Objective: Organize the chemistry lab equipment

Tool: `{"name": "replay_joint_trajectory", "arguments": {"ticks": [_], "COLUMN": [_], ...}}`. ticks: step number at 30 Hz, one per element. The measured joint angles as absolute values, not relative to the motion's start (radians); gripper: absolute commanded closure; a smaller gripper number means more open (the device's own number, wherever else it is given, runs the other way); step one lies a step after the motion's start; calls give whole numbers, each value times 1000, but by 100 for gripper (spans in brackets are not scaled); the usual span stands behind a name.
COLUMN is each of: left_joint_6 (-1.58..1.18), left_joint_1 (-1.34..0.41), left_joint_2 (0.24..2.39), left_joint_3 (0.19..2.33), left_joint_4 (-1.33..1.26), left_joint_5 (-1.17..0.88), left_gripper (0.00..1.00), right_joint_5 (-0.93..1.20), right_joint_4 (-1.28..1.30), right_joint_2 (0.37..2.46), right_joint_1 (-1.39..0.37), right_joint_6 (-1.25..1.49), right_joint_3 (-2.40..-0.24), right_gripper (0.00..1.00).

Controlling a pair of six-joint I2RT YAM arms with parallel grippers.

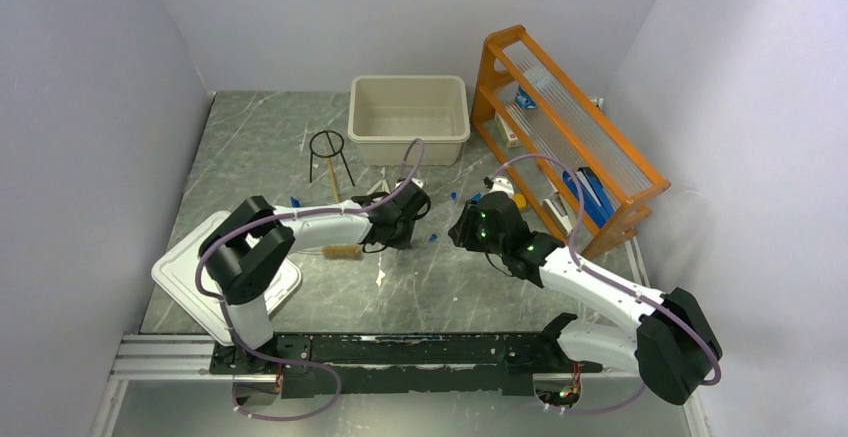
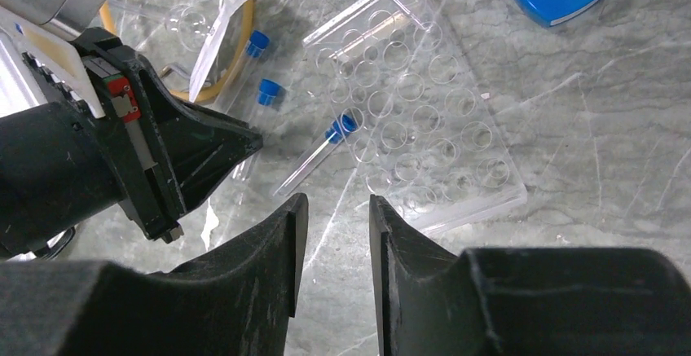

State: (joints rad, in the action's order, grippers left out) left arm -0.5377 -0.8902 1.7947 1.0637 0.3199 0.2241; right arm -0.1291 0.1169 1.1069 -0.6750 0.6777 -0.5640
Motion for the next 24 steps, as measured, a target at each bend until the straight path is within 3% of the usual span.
{"name": "replay_joint_trajectory", "arguments": {"ticks": [4, 11, 24], "left_joint_6": [-496, -388, -249], "left_joint_1": [-894, -896, -899], "left_joint_2": [1751, 1493, 1221], "left_joint_3": [1054, 997, 855], "left_joint_4": [324, 264, 159], "left_joint_5": [209, 144, -22], "left_gripper": [95, 95, 95], "right_joint_5": [-108, 31, 286], "right_joint_4": [118, 118, 59], "right_joint_2": [1107, 1096, 1109], "right_joint_1": [-675, -655, -586], "right_joint_6": [685, 703, 785], "right_joint_3": [-565, -617, -784], "right_gripper": [57, 43, 33]}}
